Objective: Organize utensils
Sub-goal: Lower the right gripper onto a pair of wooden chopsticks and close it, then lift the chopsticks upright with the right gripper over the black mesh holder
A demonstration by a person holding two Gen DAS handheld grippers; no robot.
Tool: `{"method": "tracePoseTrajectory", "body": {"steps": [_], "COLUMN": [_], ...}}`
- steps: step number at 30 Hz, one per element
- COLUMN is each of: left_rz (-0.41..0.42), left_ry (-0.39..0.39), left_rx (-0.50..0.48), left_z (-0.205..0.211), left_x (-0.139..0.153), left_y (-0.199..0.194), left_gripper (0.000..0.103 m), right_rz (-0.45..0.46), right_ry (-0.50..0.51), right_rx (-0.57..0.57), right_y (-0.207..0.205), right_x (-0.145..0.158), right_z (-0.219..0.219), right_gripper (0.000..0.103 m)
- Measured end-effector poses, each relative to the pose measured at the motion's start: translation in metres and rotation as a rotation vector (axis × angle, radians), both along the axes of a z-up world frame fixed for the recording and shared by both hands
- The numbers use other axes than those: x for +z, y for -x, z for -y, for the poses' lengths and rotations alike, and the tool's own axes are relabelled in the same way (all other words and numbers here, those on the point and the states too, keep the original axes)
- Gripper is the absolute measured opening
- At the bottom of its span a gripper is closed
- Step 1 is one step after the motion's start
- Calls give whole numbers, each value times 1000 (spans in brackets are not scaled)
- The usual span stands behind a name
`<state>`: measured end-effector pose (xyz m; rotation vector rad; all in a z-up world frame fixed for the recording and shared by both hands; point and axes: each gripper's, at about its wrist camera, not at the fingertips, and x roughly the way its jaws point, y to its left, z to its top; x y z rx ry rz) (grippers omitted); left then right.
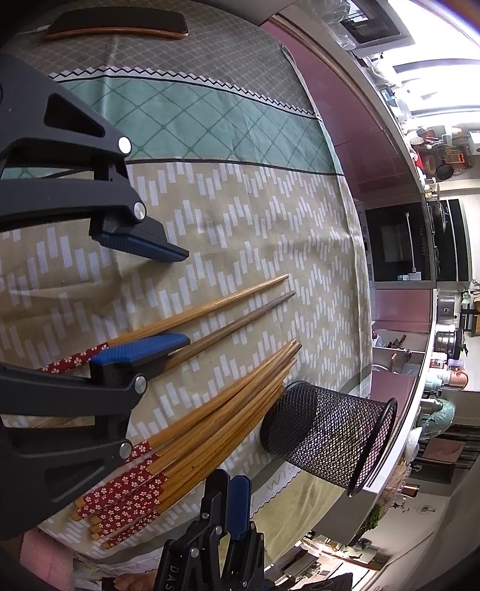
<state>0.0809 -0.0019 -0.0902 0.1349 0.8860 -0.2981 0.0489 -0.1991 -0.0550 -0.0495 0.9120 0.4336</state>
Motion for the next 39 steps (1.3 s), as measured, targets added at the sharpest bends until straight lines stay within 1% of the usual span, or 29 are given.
{"method": "tracePoseTrajectory", "body": {"steps": [6, 12, 14, 16, 18, 21, 22, 23, 24, 28, 31, 34, 39], "left_rz": [-1, -4, -3, -1, -3, -6, -9, -11, -12, -21, -21, -23, 3], "left_ry": [-6, -8, -8, -11, -9, -5, -2, 0, 0, 14, 17, 39, 83], "left_rx": [-2, -5, -6, -8, -11, -14, -15, -15, -17, -29, -21, -5, -7], "left_z": [1, 3, 1, 2, 2, 1, 1, 1, 0, 3, 5, 2, -4], "left_x": [0, 0, 0, -1, -1, -2, -2, -2, -2, -2, -1, 1, 17], "left_y": [-3, -8, -7, -8, -9, -10, -10, -11, -12, -13, -13, -10, -2], "left_gripper": [37, 37, 37, 36, 36, 35, 34, 32, 30, 13, 12, 8, 8], "right_rz": [-3, 4, 5, 6, -5, -18, -21, -29, -38, -39, -28, 2, 71], "right_ry": [-13, -24, -11, 24, 34, 14, 14, 1, -14, -28, -45, -70, -130], "right_rx": [20, 47, 75, 97, 90, 85, 85, 90, 90, 77, 59, 57, 42], "right_y": [4, 11, 15, 16, 12, 7, 6, 5, 3, 1, 1, 5, 12], "right_x": [2, 4, 4, 2, -1, -2, -2, -3, -4, -4, -1, 7, 27], "right_z": [-1, -2, -6, -11, -12, -9, -9, -7, -6, -3, 3, 8, 19], "right_gripper": [27, 27, 27, 27, 26, 19, 9, 7, 6, 6, 6, 6, 6]}}
